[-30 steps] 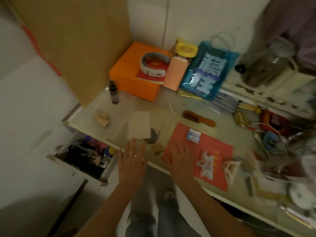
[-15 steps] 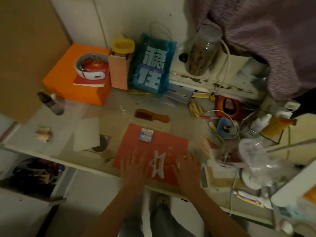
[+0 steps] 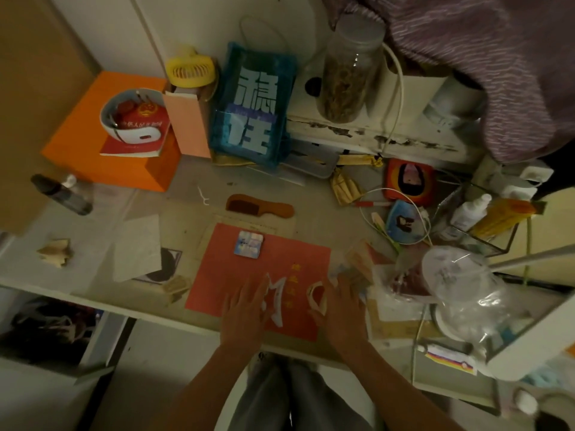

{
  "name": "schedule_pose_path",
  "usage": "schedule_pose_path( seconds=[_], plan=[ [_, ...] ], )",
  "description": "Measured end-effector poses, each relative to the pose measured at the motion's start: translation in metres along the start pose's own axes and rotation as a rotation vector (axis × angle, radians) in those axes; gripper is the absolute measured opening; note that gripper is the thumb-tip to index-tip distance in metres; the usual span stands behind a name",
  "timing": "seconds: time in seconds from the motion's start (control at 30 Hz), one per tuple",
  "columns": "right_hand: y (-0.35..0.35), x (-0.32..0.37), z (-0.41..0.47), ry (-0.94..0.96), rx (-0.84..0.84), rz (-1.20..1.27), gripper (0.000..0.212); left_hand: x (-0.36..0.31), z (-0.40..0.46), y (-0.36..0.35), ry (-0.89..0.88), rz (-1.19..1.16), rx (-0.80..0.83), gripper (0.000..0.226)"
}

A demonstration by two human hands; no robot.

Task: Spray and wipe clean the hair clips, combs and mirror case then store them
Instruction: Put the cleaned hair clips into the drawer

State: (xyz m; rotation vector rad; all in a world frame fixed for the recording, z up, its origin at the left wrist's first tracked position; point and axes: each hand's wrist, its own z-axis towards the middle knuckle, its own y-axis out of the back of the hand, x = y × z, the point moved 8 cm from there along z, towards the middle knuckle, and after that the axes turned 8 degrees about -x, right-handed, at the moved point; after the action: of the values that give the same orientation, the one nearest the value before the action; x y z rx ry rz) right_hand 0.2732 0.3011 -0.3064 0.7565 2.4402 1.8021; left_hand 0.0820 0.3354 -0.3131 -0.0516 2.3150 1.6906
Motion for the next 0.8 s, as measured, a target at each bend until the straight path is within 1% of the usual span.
schedule_pose_path(
  seconds=[0.13, 0.23, 0.37, 0.47, 0.53, 0.73, 0.8],
  plan=[
    [-0.012, -0.004, 0.001, -0.067, 0.046, 0.083, 0.083, 0.002, 0.003, -0.006, 0.022, -0.133, 0.023, 0.065],
    [-0.017, -0.005, 0.006, -0.072, 0.035, 0.119, 0.086, 0.004, 0.007, -0.008, 0.056, -0.235, 0.035, 0.06],
    [-0.022, -0.009, 0.011, -0.086, 0.012, 0.143, 0.083, 0.013, 0.012, -0.01, 0.116, -0.296, 0.014, 0.044],
    [-0.027, -0.01, 0.013, -0.105, 0.002, 0.185, 0.08, 0.015, 0.012, -0.008, 0.113, -0.273, -0.053, 0.028],
    [-0.029, -0.01, 0.015, -0.111, -0.013, 0.221, 0.077, 0.016, 0.011, -0.007, 0.127, -0.302, -0.099, 0.019],
    [-0.032, -0.008, 0.018, -0.097, -0.048, 0.255, 0.063, 0.018, 0.01, -0.003, 0.184, -0.468, -0.165, 0.011],
    [-0.032, -0.008, 0.018, -0.094, -0.057, 0.275, 0.061, 0.017, 0.01, 0.0, 0.187, -0.5, -0.184, 0.009]
  ],
)
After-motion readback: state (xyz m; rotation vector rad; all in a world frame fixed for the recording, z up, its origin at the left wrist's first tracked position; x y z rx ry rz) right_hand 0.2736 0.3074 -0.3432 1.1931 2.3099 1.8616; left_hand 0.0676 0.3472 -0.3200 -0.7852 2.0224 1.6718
